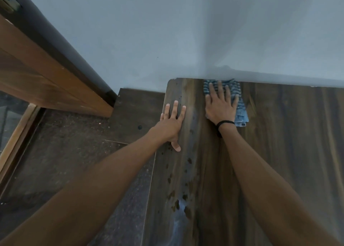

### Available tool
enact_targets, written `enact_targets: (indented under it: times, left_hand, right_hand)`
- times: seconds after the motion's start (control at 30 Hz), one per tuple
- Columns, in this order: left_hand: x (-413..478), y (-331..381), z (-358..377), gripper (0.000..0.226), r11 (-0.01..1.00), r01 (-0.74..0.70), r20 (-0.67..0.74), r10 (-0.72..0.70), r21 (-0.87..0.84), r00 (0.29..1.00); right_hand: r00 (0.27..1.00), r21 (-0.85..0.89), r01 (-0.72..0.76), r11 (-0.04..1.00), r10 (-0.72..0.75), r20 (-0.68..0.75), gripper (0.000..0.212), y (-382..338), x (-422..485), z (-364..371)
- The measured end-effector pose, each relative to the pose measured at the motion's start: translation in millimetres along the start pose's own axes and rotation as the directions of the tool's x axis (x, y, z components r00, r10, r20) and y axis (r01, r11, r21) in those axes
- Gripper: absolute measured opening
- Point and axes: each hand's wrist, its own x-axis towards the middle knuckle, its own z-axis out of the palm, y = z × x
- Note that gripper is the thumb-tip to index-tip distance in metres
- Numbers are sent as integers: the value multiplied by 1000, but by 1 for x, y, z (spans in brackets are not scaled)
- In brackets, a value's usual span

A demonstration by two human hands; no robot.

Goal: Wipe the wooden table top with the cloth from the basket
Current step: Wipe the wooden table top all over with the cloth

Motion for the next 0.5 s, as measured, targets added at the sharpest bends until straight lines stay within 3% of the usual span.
enact_targets:
  times: [0.23, 0.37, 0.5]
  left_hand:
    - [-11, -5, 5, 157, 998, -64, -78, 63, -12, 995]
    - [-35, -16, 31, 141, 995, -82, -201, 70, -54, 977]
    - [-51, -35, 56, 141, 992, -113, -164, 101, -63, 981]
  right_hand:
    - [969, -34, 232, 972, -228, 100, 55, -74, 25, 16]
    - [934, -108, 345, 932, -330, 137, 54, -63, 14, 19]
    - [986, -48, 153, 987, -149, 68, 54, -74, 32, 19]
